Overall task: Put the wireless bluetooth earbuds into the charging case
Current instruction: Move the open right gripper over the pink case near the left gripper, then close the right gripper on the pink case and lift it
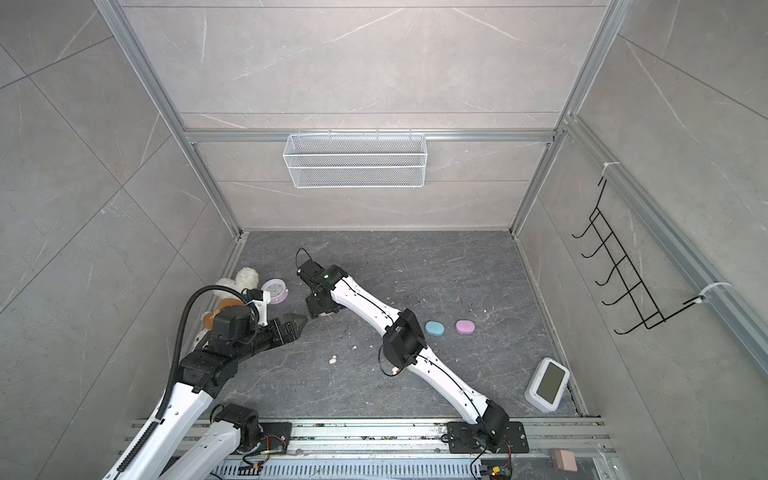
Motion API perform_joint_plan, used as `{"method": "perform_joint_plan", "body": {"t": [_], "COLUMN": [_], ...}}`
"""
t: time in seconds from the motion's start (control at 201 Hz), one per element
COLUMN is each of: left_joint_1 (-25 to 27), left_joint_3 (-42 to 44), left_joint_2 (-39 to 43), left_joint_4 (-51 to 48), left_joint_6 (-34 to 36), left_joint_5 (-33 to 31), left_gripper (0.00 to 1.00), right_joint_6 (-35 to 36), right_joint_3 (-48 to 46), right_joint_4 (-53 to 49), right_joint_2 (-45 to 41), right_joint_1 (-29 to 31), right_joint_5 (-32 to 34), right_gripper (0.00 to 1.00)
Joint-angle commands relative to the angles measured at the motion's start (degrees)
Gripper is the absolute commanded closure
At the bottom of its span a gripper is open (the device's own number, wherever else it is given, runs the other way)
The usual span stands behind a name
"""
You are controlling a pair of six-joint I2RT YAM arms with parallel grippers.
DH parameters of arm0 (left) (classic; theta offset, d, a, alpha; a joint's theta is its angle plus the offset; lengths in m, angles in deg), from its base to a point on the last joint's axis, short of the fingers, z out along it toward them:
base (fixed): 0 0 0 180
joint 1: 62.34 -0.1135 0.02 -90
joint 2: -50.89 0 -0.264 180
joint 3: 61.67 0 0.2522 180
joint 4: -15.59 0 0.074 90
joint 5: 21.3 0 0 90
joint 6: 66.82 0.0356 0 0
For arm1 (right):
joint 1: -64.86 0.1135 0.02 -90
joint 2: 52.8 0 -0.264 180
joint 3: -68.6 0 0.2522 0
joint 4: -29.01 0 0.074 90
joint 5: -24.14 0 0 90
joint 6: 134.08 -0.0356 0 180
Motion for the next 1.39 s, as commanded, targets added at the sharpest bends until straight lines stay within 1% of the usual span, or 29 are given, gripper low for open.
{"method": "perform_joint_plan", "body": {"t": [0.0, 0.065, 0.279, 0.538, 0.692, 0.911, 1.065, 1.304, 1.389], "left_joint_1": [-0.4, -0.4, -0.4, -0.4, -0.4, -0.4, -0.3, 0.4, 1.5], "left_joint_3": [-1.4, -1.4, -1.4, -2.3, -4.0, -5.1, -5.4, -4.8, -4.3], "left_joint_2": [0.6, 0.8, 1.1, -0.5, -2.4, -1.4, -0.7, -0.9, -1.4], "left_joint_4": [-0.1, -0.3, -0.3, 1.8, 2.2, 3.1, 3.2, 6.7, 8.7], "left_joint_6": [0.9, 1.0, 1.3, 5.1, 6.8, 9.0, 10.1, 12.8, 14.2], "left_joint_5": [1.3, 1.3, 1.7, 5.2, 6.3, 7.4, 8.7, 13.6, 15.2], "left_gripper": [0.02, 0.02, 0.02, 0.01, 0.01, 0.01, 0.00, 0.00, 0.00], "right_joint_6": [-0.1, -0.2, -0.4, 0.2, 0.8, 0.5, -0.3, -3.0, -4.3], "right_joint_3": [-0.5, -0.5, -0.2, 0.1, -1.0, -4.2, -10.9, -26.9, -32.3], "right_joint_4": [0.2, 0.5, 0.1, -4.5, -8.0, -13.5, -14.6, -13.4, -12.8], "right_joint_2": [1.4, 1.4, 0.6, -4.8, -8.8, -14.7, -22.7, -37.8, -43.1], "right_joint_1": [0.5, 0.5, 0.6, 0.5, 0.4, 0.2, 0.2, 0.2, 0.3], "right_joint_5": [1.3, 1.5, 2.4, 5.6, 6.3, 7.7, 8.8, 9.6, 9.9], "right_gripper": [0.34, 0.38, 0.41, 0.41, 0.41, 0.41, 0.40, 0.40, 0.39]}}
